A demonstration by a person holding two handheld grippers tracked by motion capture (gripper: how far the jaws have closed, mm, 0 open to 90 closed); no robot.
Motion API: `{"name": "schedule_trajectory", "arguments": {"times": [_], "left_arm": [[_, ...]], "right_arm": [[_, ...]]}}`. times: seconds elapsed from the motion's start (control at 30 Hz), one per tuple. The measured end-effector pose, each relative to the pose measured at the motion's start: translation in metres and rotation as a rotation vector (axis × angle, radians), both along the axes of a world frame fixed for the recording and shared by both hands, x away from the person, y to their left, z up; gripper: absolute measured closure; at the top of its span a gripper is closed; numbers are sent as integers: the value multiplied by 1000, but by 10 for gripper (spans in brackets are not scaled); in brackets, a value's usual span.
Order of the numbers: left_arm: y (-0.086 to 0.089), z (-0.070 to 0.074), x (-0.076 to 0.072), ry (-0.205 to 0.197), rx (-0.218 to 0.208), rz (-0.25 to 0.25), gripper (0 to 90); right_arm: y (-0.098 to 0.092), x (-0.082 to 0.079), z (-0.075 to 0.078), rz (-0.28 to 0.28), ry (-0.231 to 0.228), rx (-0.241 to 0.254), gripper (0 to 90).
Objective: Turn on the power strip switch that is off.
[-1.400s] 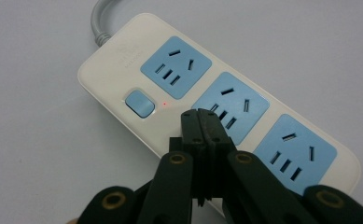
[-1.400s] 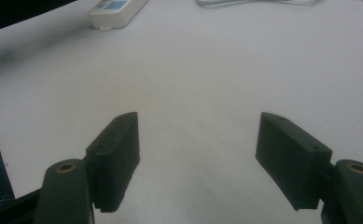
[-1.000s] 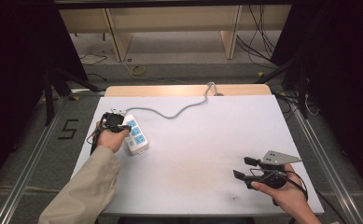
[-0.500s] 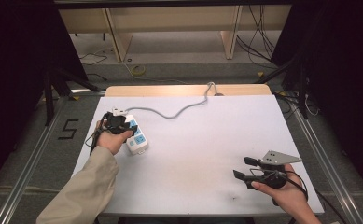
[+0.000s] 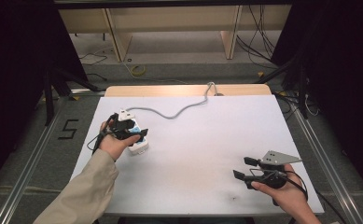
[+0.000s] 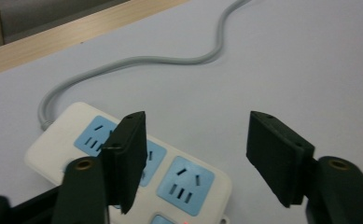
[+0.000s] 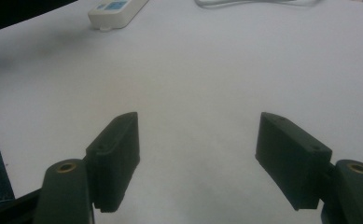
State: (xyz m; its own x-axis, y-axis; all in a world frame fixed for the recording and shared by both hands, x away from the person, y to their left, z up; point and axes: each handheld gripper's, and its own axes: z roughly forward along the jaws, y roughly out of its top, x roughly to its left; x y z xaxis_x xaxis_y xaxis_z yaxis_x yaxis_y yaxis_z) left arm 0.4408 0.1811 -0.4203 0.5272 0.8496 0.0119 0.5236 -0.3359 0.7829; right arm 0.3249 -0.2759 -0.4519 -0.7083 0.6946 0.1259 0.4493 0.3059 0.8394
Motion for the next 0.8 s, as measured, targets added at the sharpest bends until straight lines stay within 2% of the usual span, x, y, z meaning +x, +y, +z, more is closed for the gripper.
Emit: {"name": "schedule_trajectory", "arguments": {"times": [0.1,0.23,0.4,0.63,0.8], "left_arm": [[-6,1,-6,3,-16,-39,311],[-14,3,-14,-12,-28,-105,247],[-23,5,-24,-26,-46,-177,221],[-32,1,-40,-43,-50,-229,214],[-32,1,-49,-57,-54,-248,213]], "right_arm": [[0,0,0,0,0,0,307],[0,0,0,-1,0,-1,307],[0,0,0,-1,1,-1,307],[1,0,-1,0,2,-1,306],[1,1,-1,-1,3,-1,305]]}}
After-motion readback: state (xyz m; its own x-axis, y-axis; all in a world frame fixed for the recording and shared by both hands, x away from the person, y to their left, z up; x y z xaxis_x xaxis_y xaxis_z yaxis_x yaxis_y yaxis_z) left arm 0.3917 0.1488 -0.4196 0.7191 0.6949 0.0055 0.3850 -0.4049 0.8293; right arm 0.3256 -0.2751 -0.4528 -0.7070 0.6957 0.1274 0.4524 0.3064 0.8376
